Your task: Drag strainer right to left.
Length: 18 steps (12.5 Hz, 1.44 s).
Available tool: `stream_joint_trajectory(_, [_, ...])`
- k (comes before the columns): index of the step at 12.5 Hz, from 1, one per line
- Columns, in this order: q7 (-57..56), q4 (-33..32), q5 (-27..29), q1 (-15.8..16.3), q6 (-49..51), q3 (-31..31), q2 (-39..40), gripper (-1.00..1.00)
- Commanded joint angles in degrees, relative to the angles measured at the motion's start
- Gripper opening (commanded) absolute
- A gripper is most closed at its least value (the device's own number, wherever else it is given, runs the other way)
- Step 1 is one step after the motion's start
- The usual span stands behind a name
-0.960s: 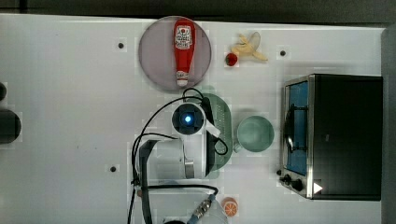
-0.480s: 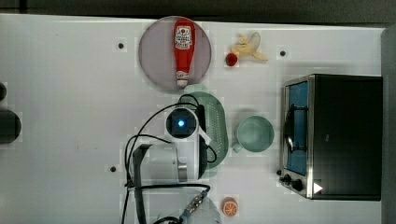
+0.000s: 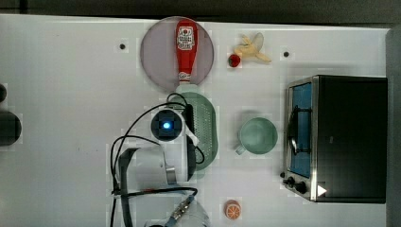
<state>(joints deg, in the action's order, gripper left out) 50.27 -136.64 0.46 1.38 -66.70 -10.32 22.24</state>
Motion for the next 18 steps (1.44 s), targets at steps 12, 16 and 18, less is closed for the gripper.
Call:
stream_joint_trajectory(12, [19.2,9.7,1.6,11.2,0.8,-4.5,5.6,1.0])
stream_joint_trajectory(16, [23.0,14.9,1.7,14.5,1.9,-4.5,8.7,1.0])
stream_joint_trajectory(18, [24.8,17.2,1.7,15.8,2.1,-4.5,10.5,1.0])
